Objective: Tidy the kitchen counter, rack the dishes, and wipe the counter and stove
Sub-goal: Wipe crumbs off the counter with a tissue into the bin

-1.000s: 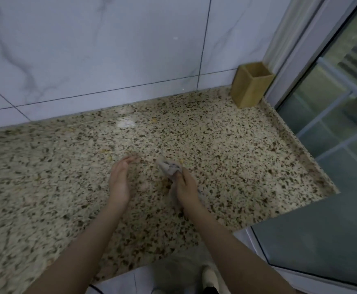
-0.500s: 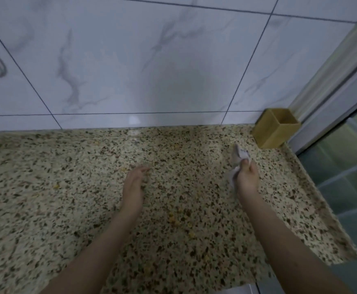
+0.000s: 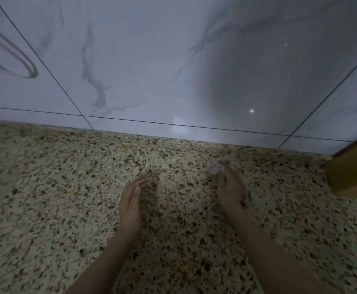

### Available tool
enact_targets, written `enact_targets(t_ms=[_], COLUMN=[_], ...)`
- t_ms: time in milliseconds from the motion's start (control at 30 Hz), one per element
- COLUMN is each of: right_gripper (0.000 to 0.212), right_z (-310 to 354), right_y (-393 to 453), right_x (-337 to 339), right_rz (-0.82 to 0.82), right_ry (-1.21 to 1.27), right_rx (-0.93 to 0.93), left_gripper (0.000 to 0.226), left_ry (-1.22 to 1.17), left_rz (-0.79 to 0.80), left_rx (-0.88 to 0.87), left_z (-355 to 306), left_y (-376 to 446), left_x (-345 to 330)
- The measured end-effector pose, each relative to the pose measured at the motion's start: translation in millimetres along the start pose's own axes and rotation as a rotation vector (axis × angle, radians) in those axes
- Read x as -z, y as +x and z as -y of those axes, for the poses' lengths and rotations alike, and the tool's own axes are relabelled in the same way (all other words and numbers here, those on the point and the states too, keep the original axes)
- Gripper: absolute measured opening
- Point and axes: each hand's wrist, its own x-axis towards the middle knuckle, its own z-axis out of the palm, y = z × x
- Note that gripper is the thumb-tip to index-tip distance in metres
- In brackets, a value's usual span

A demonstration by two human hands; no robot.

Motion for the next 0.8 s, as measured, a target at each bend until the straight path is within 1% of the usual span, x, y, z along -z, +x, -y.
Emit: enact_targets(t_ms=[133,233,333,433,567,667,800], right_gripper=[0.034,0.032,0.028,0.022,0.025,0.027,0.024], right_z=[16.0,22.3,23.5,23.6,21.3,10.7,-8.9], right_y=[11.4,20.5,21.2,10.9,-13.1,-41.1,-83.1], right_x=[-19.0,-26.1,-25.4,-17.3,-5.4,9.9,32.9], right_rz=[0.161,0.289,0.439,0.533,0.648,0.694,0.67], right_ry=[0.102,0.147,0.17,0.256,0.239,0.201,0.19], right_rx=[0.089,0.132,0.122,0.087,0.047,0.018,-0.015], left_gripper=[0.028,0.031,0.037,0.028,0.032,0.032,0.031], left_ry=[-0.068,-0.151,-0.157,-0.153,-0.156,-0.197,-0.23], left_rz=[-0.004,-0.043,-0.073,-0.104,-0.088,-0.075,-0.036], left_rx=[0.039,0.069,0.06,0.055,0.086,0.111,0.109], left_z=[2.7,4.4,3.9,3.0,3.6,3.2,4.1], left_y=[1.9,0.6,-3.4,-7.7,-23.9,-46.9,-84.7], left_x=[0.2,8.2,20.9,31.1,39.2,42.9,46.7])
